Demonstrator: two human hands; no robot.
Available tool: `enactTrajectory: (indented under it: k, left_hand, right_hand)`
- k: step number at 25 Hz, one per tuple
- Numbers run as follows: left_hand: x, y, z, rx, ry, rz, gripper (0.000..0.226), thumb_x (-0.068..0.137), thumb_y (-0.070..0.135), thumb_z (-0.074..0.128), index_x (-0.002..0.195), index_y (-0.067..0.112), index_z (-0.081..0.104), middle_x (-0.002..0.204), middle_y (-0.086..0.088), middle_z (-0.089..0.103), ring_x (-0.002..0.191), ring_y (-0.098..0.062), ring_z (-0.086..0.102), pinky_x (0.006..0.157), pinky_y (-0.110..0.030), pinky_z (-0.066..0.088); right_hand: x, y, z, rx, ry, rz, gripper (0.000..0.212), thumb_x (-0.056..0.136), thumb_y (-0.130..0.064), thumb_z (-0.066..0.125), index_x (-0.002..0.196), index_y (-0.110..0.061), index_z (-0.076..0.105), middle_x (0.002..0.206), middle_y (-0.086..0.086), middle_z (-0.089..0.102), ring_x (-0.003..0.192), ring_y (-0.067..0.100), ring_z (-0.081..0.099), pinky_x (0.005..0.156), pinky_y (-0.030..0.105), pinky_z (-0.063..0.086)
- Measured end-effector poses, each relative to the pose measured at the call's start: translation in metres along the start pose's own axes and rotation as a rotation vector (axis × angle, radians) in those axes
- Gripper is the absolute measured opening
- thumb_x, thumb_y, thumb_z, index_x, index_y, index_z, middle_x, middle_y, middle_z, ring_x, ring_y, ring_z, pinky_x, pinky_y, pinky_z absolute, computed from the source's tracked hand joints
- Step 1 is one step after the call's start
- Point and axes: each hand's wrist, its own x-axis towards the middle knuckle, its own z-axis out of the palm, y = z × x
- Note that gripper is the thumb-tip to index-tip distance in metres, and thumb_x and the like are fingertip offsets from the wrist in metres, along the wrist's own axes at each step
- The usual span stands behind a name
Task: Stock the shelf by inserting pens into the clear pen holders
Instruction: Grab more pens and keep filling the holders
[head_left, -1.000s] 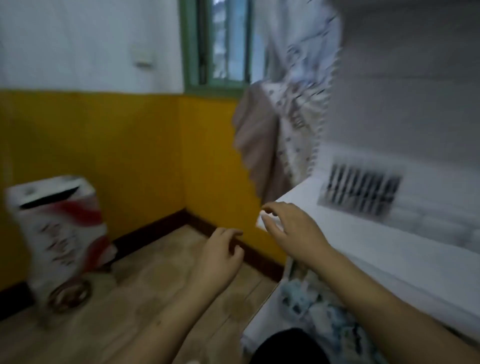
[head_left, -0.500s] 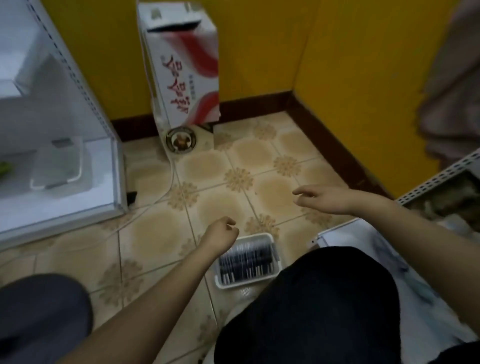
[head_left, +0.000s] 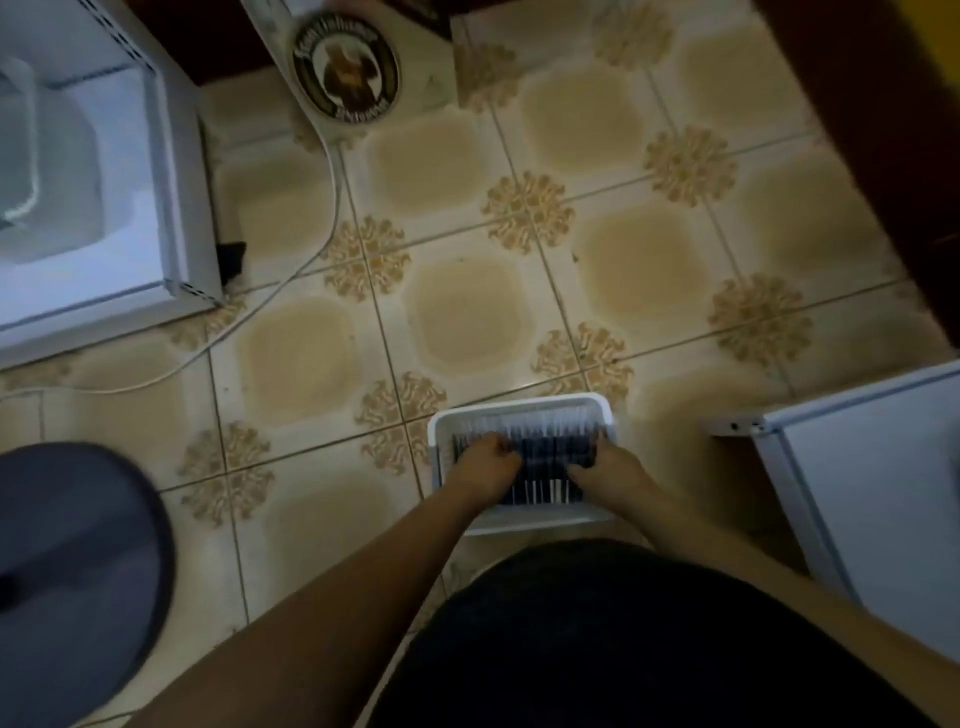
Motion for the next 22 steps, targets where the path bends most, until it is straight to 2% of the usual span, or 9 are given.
enactTrajectory:
  k: [1,2,4,6,8,10,13,19,22]
  left_hand:
    - [0.007,-0.002,0.008,-0.015,0.0,0.004,0.015,0.101,0.016,0.044,0.112,0.015,0.054,0.079,-0.012,0.051,0.061,-0.023,0.045,0.054,-0.026,0.034]
    - [0.012,-0.003,0.016,-0.05,-0.007,-0.011,0.032,0.102,0.015,0.044,0.133,0.014,0.046,0.094,-0.013,0.058,0.063,-0.018,0.048,0.053,-0.025,0.036]
    - [0.023,-0.003,0.031,-0.144,-0.018,-0.039,0.046,0.102,0.011,0.044,0.147,0.008,0.034,0.114,-0.011,0.059,0.07,-0.015,0.052,0.054,-0.023,0.041]
    - [0.034,-0.003,0.044,-0.233,0.006,-0.074,0.038,0.103,0.013,0.043,0.14,0.007,0.042,0.114,-0.01,0.06,0.081,-0.021,0.057,0.061,-0.025,0.044]
    - [0.042,-0.002,0.051,-0.286,0.028,-0.076,0.016,0.103,0.02,0.044,0.113,0.01,0.053,0.097,-0.012,0.059,0.074,-0.019,0.055,0.06,-0.027,0.044]
    - [0.053,-0.008,0.057,-0.322,0.049,-0.069,0.016,0.099,0.02,0.053,0.098,0.005,0.053,0.088,-0.013,0.058,0.073,-0.02,0.058,0.061,-0.03,0.049]
    - [0.057,-0.011,0.059,-0.358,0.046,-0.039,0.032,0.091,0.02,0.066,0.117,0.004,0.055,0.108,-0.015,0.065,0.09,-0.024,0.065,0.07,-0.034,0.055]
    - [0.055,-0.011,0.055,-0.443,0.018,-0.053,0.055,0.083,0.043,0.074,0.129,0.016,0.058,0.121,-0.005,0.067,0.107,-0.025,0.065,0.094,-0.046,0.055]
    - [0.056,-0.015,0.053,-0.594,-0.037,-0.087,0.061,0.076,0.046,0.079,0.126,0.017,0.062,0.119,-0.006,0.069,0.107,-0.025,0.067,0.095,-0.049,0.054]
  right_hand:
    - [0.01,0.003,0.013,0.061,0.067,0.026,0.06,0.094,-0.03,0.06,0.144,-0.011,0.035,0.122,0.013,0.061,0.093,0.028,0.06,0.076,0.036,0.053]
    - [0.017,0.004,0.025,0.117,0.138,0.047,0.063,0.091,-0.026,0.064,0.143,-0.007,0.035,0.121,0.016,0.061,0.095,0.03,0.062,0.077,0.037,0.055]
    - [0.02,0.0,0.044,0.19,0.288,0.087,0.072,0.086,-0.024,0.07,0.144,-0.003,0.031,0.129,0.02,0.056,0.107,0.033,0.061,0.086,0.043,0.057]
    - [0.019,0.0,0.057,0.173,0.362,0.1,0.079,0.085,-0.028,0.072,0.146,-0.003,0.029,0.139,0.018,0.048,0.118,0.033,0.056,0.094,0.041,0.053]
    - [0.019,0.004,0.065,0.106,0.355,0.065,0.078,0.083,-0.035,0.074,0.143,-0.004,0.035,0.14,0.015,0.046,0.123,0.031,0.051,0.098,0.038,0.045]
    - [0.022,0.008,0.069,0.086,0.332,0.021,0.075,0.081,-0.039,0.075,0.138,-0.004,0.04,0.137,0.015,0.048,0.122,0.031,0.051,0.098,0.037,0.043]
    - [0.026,0.006,0.066,0.089,0.324,0.01,0.071,0.079,-0.039,0.077,0.132,-0.006,0.043,0.131,0.014,0.052,0.116,0.031,0.054,0.085,0.034,0.043]
    - [0.03,0.006,0.052,0.262,0.167,-0.001,0.062,0.086,-0.031,0.073,0.132,-0.006,0.041,0.123,0.01,0.063,0.108,0.028,0.063,0.062,0.021,0.037]
    - [0.031,0.011,0.048,0.303,0.112,-0.01,0.066,0.082,-0.042,0.074,0.133,-0.013,0.043,0.12,0.004,0.063,0.106,0.027,0.063,0.071,0.027,0.046]
